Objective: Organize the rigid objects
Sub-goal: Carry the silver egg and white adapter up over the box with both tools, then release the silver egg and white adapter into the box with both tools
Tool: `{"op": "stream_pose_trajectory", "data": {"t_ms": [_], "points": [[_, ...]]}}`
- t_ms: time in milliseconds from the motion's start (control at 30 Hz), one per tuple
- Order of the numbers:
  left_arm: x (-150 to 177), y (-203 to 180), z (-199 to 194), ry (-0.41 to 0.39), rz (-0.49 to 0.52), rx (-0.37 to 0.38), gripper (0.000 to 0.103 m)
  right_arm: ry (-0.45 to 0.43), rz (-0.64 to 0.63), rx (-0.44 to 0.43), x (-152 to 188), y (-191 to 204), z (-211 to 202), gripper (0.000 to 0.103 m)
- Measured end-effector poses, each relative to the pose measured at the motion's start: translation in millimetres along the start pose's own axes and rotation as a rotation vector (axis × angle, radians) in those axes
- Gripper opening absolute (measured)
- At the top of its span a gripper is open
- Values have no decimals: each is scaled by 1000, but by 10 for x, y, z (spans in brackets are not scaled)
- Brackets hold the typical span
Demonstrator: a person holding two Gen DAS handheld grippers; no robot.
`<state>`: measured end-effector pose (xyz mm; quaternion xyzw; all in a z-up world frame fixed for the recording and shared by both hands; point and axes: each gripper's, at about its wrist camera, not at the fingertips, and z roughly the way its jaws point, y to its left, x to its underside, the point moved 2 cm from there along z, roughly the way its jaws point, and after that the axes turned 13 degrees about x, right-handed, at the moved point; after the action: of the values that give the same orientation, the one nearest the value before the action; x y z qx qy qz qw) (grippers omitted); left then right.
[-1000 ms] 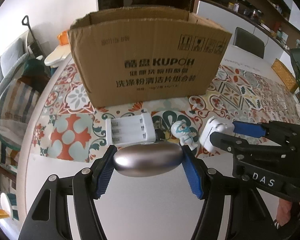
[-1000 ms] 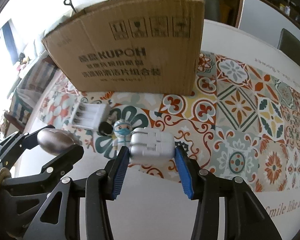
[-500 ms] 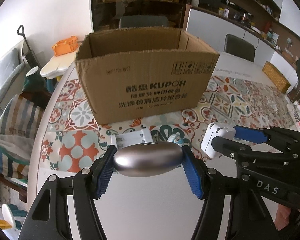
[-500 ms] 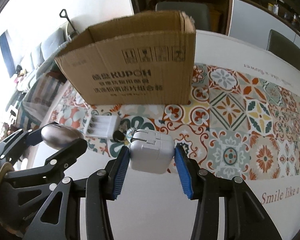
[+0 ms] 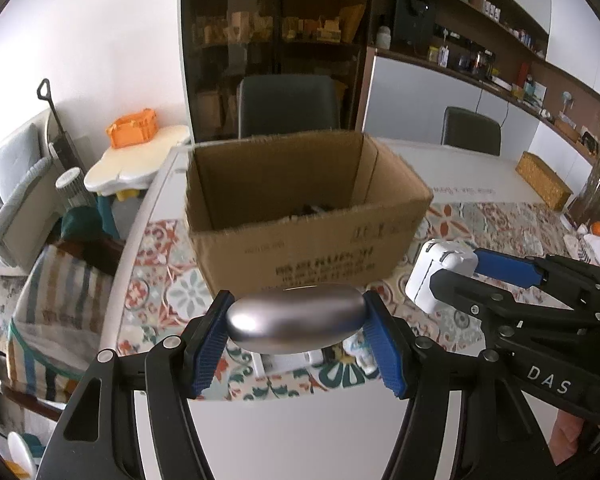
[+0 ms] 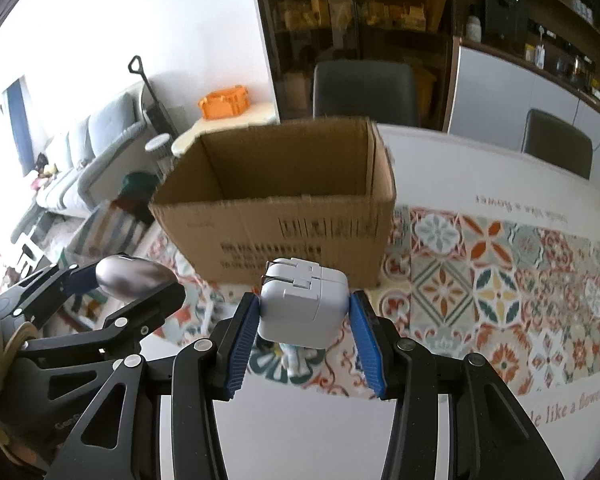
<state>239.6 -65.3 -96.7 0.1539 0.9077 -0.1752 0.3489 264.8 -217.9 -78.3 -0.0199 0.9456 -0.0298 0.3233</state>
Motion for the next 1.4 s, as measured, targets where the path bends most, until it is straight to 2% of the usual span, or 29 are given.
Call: {"op": "stream_pose_trajectory", "data": {"t_ms": [300, 700, 833, 967, 1200, 1267, 1400], "points": [[-375, 94, -108, -41, 15, -14, 64, -71, 5, 3, -325, 48, -154, 47], [-856, 224, -23, -21, -1, -6, 64, -100, 5, -2, -765, 57, -83, 47], [-1006, 272, 79, 8, -3, -14, 64, -98, -2, 9, -905, 56, 16, 47], [-1119, 329, 264, 78, -16, -15, 64, -83, -4, 17, -1041, 47, 128, 47], [-1174, 414, 554, 176, -33, -8, 65, -48, -12, 28, -1153, 35, 317, 47], [-1178, 421, 586, 182, -27, -15, 65, -32, -8, 29, -1165, 25, 373, 47], [-1178, 449, 584, 181, -21, -47, 74, -14, -11, 31, -1167, 38, 451, 47]]}}
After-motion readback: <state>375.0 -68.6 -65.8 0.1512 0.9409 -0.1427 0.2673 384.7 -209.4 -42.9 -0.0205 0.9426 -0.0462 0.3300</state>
